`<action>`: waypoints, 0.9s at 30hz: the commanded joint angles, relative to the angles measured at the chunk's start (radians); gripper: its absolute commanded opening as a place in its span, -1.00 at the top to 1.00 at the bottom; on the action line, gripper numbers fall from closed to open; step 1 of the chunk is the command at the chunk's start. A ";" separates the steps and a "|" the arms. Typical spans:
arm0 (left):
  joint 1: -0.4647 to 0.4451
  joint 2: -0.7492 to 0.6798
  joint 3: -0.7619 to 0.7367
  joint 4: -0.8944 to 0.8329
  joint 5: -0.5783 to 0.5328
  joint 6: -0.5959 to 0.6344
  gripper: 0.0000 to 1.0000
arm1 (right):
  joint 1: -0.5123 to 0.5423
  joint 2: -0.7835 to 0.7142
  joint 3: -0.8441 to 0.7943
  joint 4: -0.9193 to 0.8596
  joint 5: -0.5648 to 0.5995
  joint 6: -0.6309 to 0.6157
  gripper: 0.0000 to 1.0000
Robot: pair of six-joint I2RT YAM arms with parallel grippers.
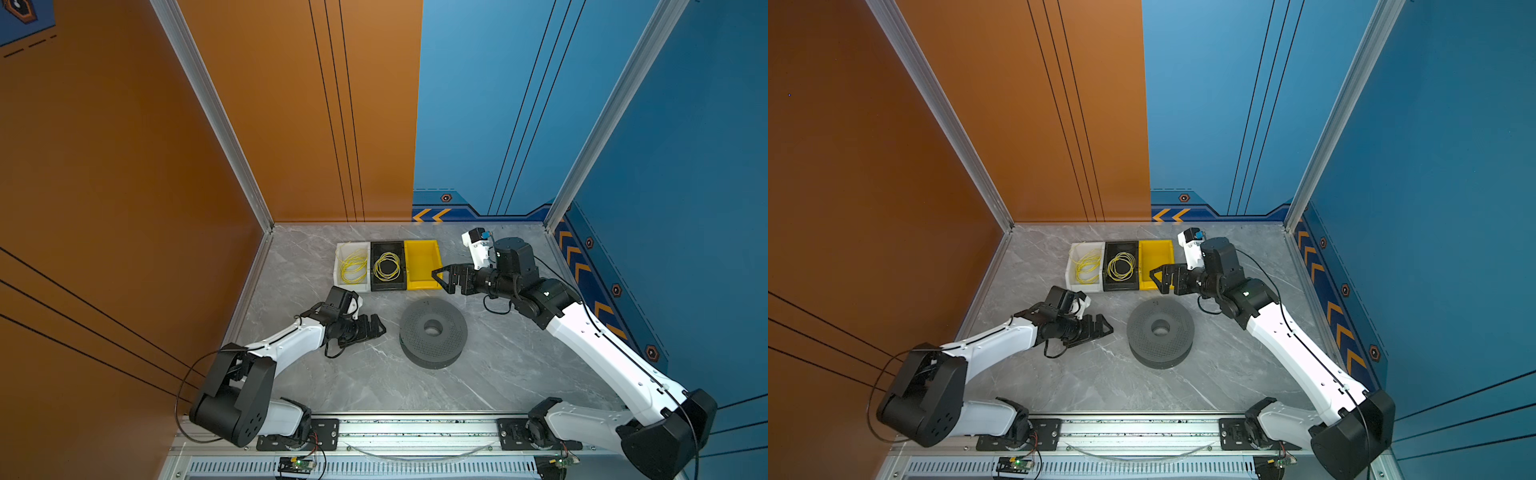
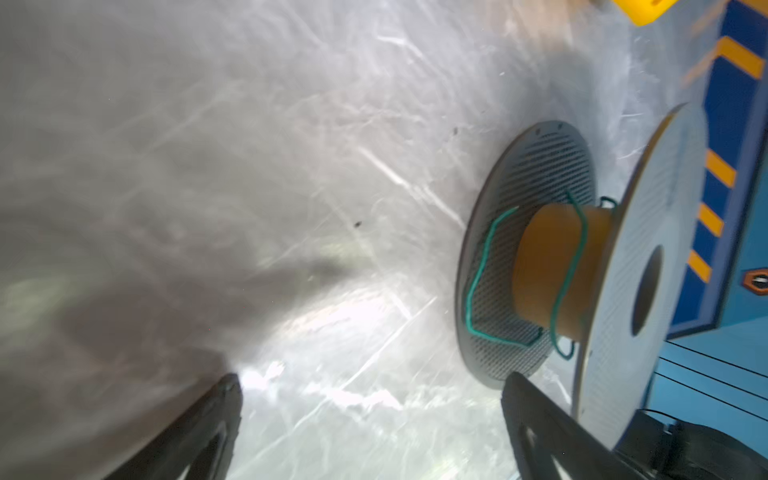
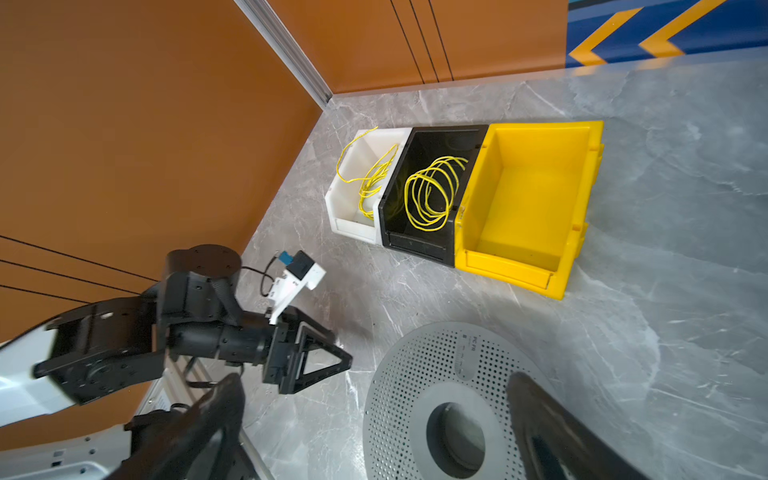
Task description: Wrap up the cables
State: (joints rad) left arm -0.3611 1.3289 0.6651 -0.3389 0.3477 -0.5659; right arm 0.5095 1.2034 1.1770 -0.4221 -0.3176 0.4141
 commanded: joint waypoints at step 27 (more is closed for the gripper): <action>0.251 -0.008 -0.355 1.140 -0.727 0.572 -0.96 | -0.470 0.132 -0.869 1.254 0.483 -0.325 -1.00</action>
State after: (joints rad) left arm -0.1547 1.2816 0.3218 0.5026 -0.4229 -0.0349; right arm 0.0479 1.2659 0.3080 0.5831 0.1955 0.0929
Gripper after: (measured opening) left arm 0.980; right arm 0.999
